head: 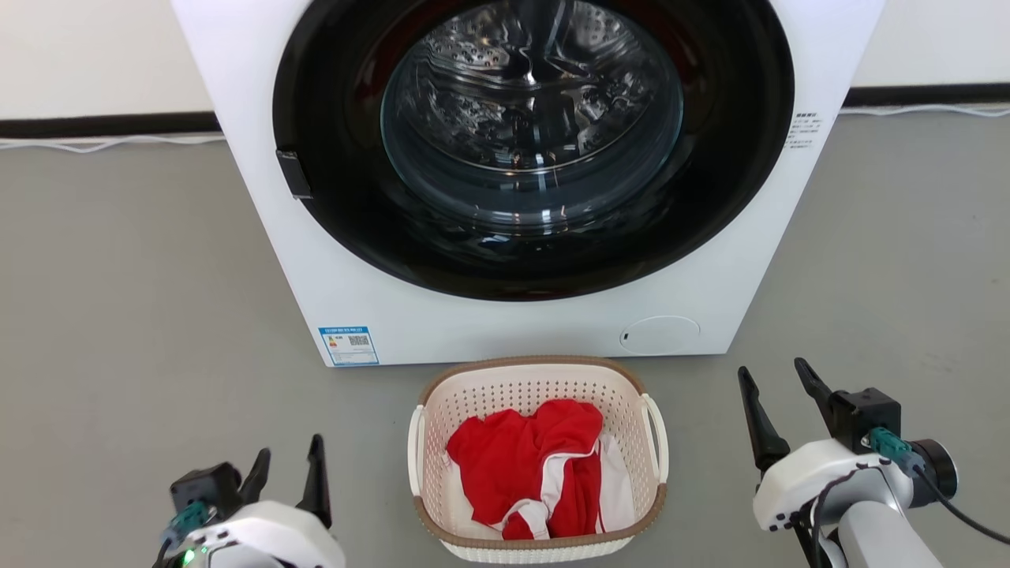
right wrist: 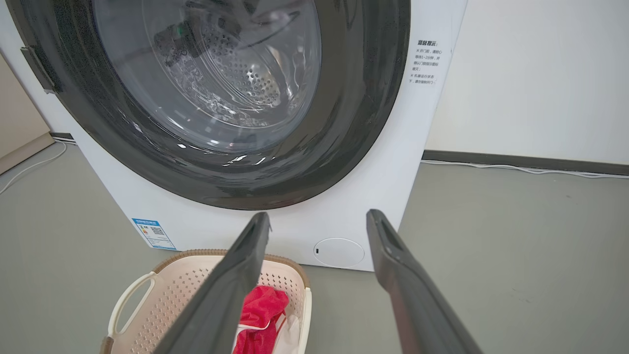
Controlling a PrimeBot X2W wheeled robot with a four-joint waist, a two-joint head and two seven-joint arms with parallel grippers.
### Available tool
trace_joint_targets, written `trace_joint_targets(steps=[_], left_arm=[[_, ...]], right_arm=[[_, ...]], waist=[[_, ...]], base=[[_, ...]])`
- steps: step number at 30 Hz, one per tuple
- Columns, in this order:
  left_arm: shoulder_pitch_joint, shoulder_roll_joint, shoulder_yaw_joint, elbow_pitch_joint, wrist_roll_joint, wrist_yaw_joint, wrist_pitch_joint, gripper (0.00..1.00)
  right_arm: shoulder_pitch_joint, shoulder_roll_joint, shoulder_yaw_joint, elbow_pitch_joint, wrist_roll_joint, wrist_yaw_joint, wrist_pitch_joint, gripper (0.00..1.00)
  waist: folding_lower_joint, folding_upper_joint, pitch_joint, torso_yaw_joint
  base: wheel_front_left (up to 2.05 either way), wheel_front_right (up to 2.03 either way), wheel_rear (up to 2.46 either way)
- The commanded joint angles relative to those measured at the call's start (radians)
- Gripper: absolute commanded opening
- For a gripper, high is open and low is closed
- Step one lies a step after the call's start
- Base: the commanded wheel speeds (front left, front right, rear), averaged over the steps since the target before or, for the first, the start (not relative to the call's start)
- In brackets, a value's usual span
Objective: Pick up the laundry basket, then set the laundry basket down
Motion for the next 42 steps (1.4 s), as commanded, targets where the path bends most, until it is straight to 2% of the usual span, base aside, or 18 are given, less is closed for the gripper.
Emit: trace_joint_targets(steps=[1, 17, 36, 37, 42], left_arm=[[-0.004, 0.017, 0.043, -0.033, 0.014, -0.005, -0.006, 1.00], [0.122, -0.027, 0.202, -0.160, 0.084, -0.053, -0.006, 1.00], [0.176, -0.050, 0.264, -0.202, 0.119, -0.062, -0.006, 1.00], [0.189, -0.061, 0.234, -0.180, 0.113, -0.060, 0.001, 0.00], [0.205, -0.071, 0.236, -0.140, 0.096, -0.062, 0.009, 0.00]], right_arm=[[0.001, -0.003, 0.028, -0.036, -0.004, 0.006, -0.014, 1.00], [0.147, 0.009, 0.021, -0.204, 0.001, 0.006, -0.014, 1.00], [0.199, 0.019, -0.007, -0.248, -0.006, 0.006, -0.014, 1.00], [0.207, 0.021, -0.028, -0.221, 0.001, 0.000, 0.000, 0.00], [0.221, 0.031, -0.035, -0.183, 0.021, -0.001, 0.012, 0.00]], waist=[[0.0000, -0.0001, -0.008, 0.000], [0.0000, -0.0001, -0.059, -0.002], [0.0000, -0.0001, -0.084, 0.000], [0.0000, -0.0001, -0.084, 0.000], [0.0000, -0.0001, -0.084, 0.000]], base=[[0.00, 0.00, 0.00], [0.00, 0.00, 0.00], [0.00, 0.00, 0.00], [0.00, 0.00, 0.00], [0.00, 0.00, 0.00]])
